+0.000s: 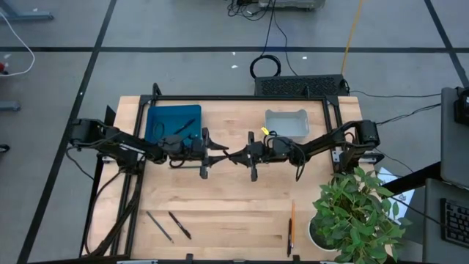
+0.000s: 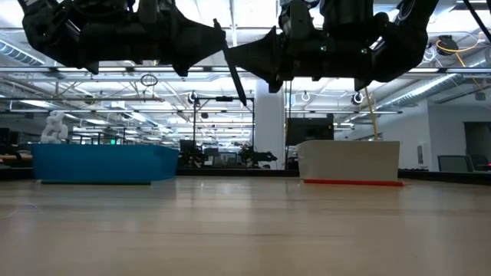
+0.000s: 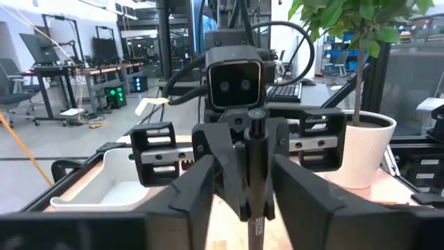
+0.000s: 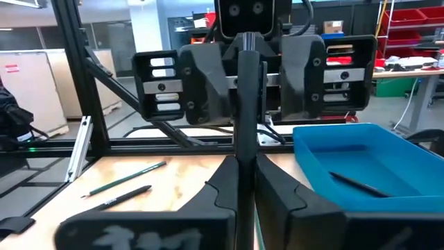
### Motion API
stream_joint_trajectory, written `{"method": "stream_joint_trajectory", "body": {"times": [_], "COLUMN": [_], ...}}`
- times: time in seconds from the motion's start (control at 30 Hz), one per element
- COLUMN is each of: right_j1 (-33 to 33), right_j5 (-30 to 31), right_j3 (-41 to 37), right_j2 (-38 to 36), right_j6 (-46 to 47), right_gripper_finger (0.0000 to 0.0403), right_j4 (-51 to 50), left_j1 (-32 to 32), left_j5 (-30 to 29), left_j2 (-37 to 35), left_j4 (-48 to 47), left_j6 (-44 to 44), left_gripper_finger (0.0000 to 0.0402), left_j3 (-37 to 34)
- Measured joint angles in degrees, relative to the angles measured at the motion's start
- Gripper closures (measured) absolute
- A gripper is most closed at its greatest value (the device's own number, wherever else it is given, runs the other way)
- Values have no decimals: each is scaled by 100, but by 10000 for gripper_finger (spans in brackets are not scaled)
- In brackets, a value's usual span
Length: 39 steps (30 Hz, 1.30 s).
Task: Sort pens & pencils
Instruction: Put the black pen into the blue bin
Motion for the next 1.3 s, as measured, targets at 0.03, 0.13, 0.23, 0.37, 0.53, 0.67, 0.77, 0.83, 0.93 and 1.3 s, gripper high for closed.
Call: {"method": "stream_joint_trajectory", "body": {"times": [0.03, 0.13, 0.23, 0.37, 0.53, 0.67, 0.77, 0.83, 0.93, 1.3], "right_j1": [0, 0, 0, 2, 0, 0, 0, 0, 0, 0], "right_j5": [2, 7, 13, 9, 26, 26, 29, 31, 28, 20], "right_j3": [0, 0, 4, 44, 151, 186, 184, 185, 188, 177], "right_j2": [0, 0, 0, 0, -3, 2, 4, -4, -5, -2], "right_j6": [2, 2, -4, -9, 2, 4, 4, 4, 4, 19], "right_gripper_finger": [388, 388, 389, 389, 389, 389, 389, 389, 389, 399], "right_j4": [0, 48, 92, 67, 63, 24, -62, -87, -86, -10], "left_j1": [0, -21, -54, -70, -110, -146, -144, -139, -143, -143], "left_j5": [0, 12, 13, 9, -40, -76, -226, -267, -270, -283], "left_j2": [0, 0, 1, 9, 175, 445, 522, 527, 457, 444], "left_j4": [1, 6, 19, 65, 22, 20, 0, 5, -14, -176], "left_j6": [-24, -57, -71, -91, -192, -175, -177, -177, -154, 67], "left_gripper_finger": [279, 315, 335, 338, 296, 245, 215, 205, 210, 333], "left_j3": [0, 0, 0, 2, 197, 380, 427, 452, 452, 452]}}
